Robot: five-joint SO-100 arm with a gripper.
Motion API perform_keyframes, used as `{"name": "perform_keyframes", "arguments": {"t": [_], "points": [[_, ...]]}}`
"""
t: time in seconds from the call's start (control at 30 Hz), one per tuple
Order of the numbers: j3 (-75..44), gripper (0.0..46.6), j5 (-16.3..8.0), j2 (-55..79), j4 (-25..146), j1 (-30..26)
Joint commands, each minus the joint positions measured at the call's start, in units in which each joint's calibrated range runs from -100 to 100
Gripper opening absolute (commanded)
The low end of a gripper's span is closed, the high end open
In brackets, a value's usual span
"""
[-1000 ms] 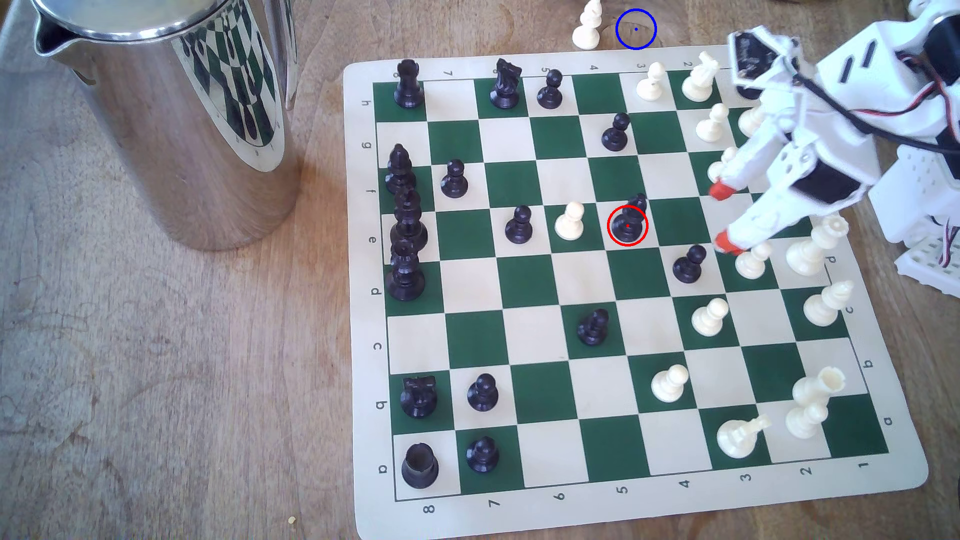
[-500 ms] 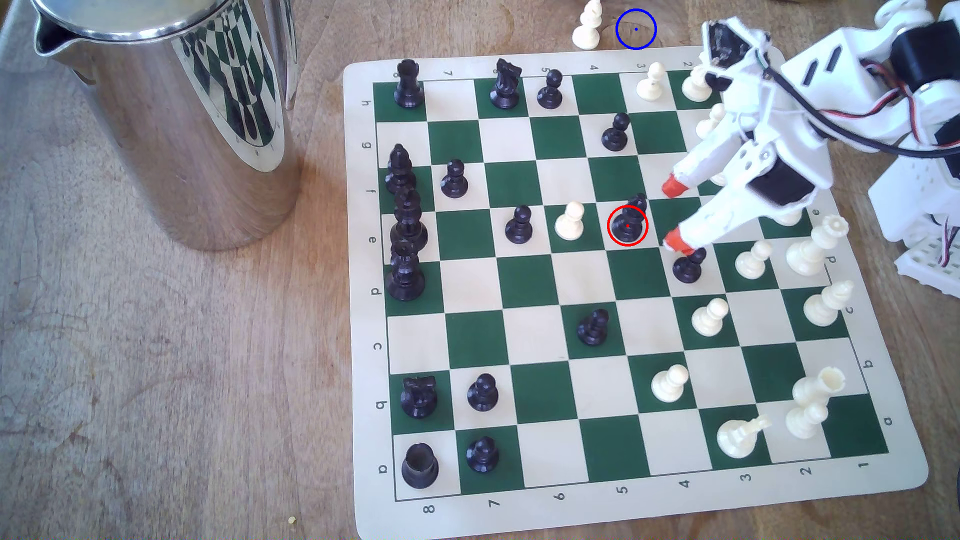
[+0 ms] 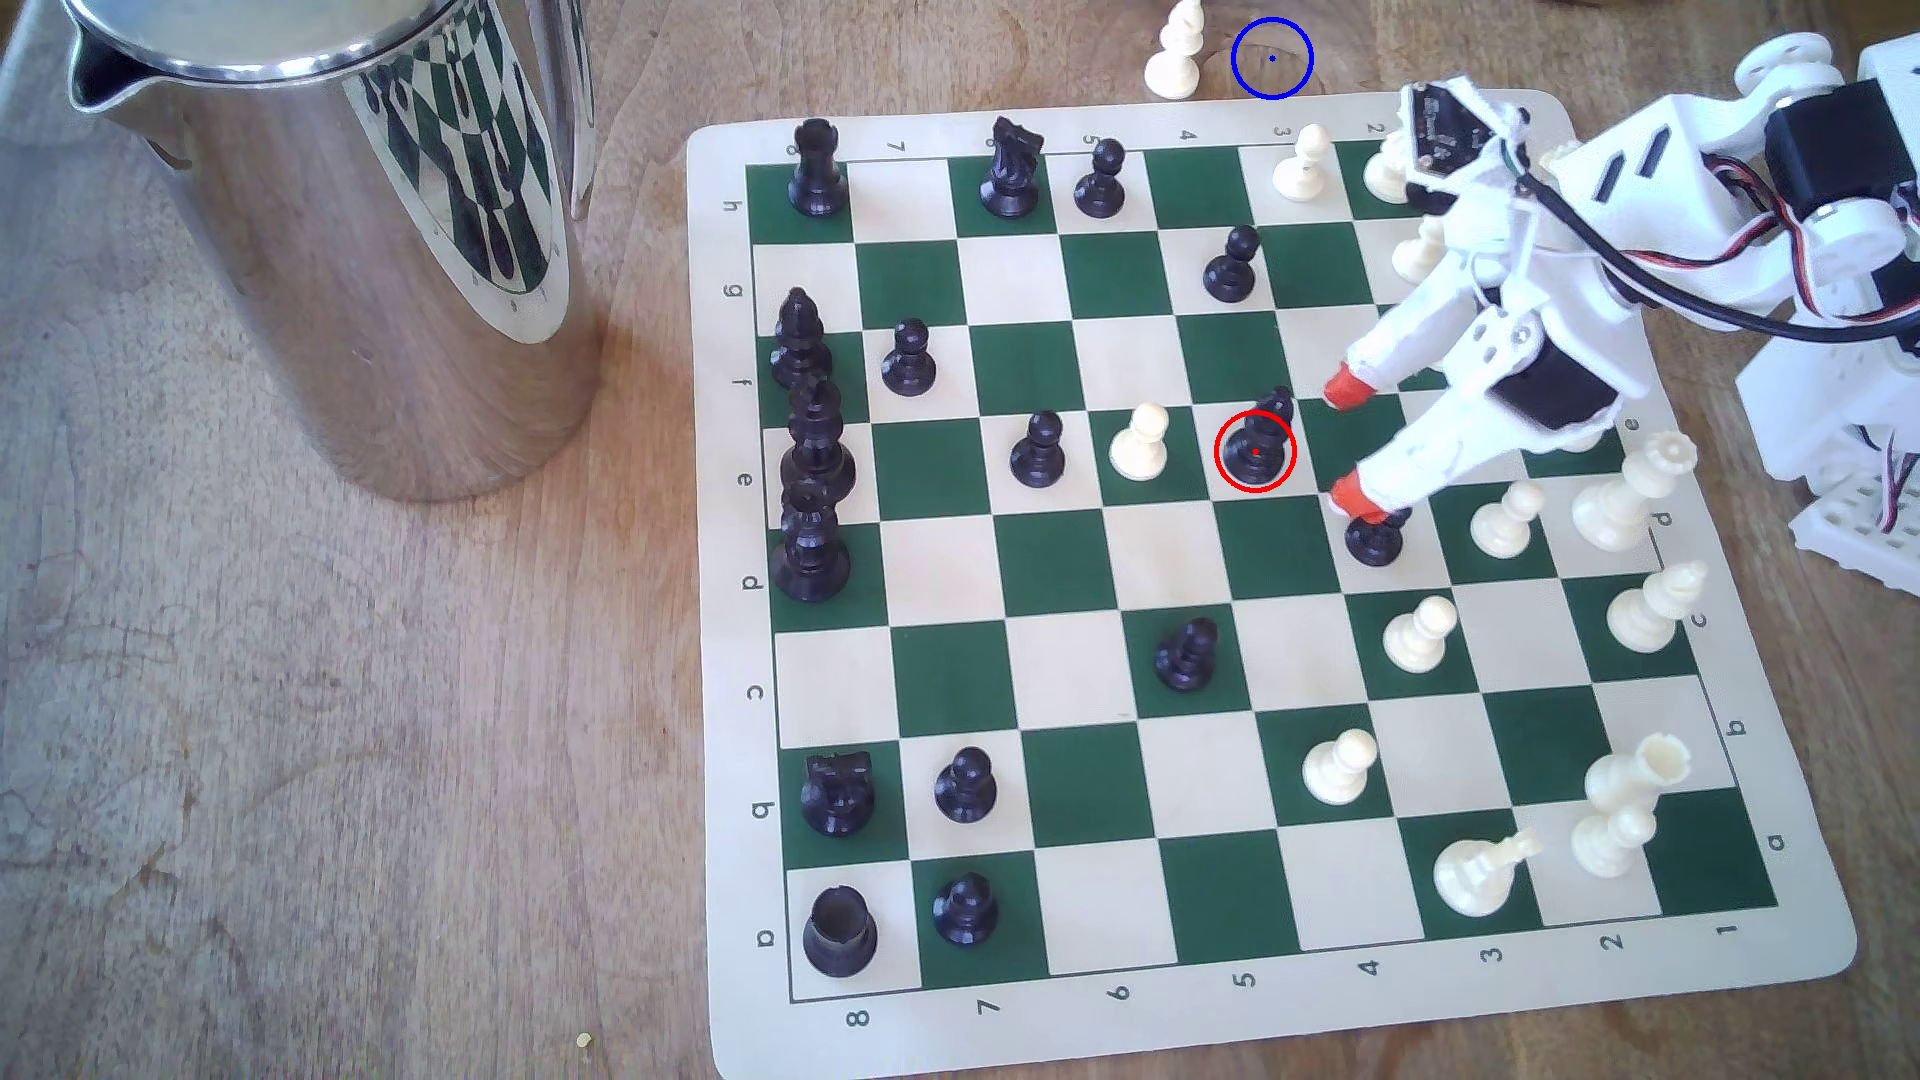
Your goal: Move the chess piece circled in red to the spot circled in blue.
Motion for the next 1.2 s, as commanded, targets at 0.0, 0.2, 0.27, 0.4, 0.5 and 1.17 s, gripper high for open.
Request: {"name": "perform_keyframes", "arguments": {"t": [0.0,0.2,0.27,0.4,0.5,1.17], "points": [[0.19,21.0,0.24,-1.12,-3.41,0.62],[1.1,22.0,0.73,-1.12,-4.31,1.48],[1.28,22.2,0.93,-1.12,-4.31,1.72],[2.91,22.3,1.37,-1.46,-6.36,2.65],[4.45,22.2,1.47,-1.04,-9.31,3.12],[5.27,23.3,1.27,0.66,-15.04,2.5]]}}
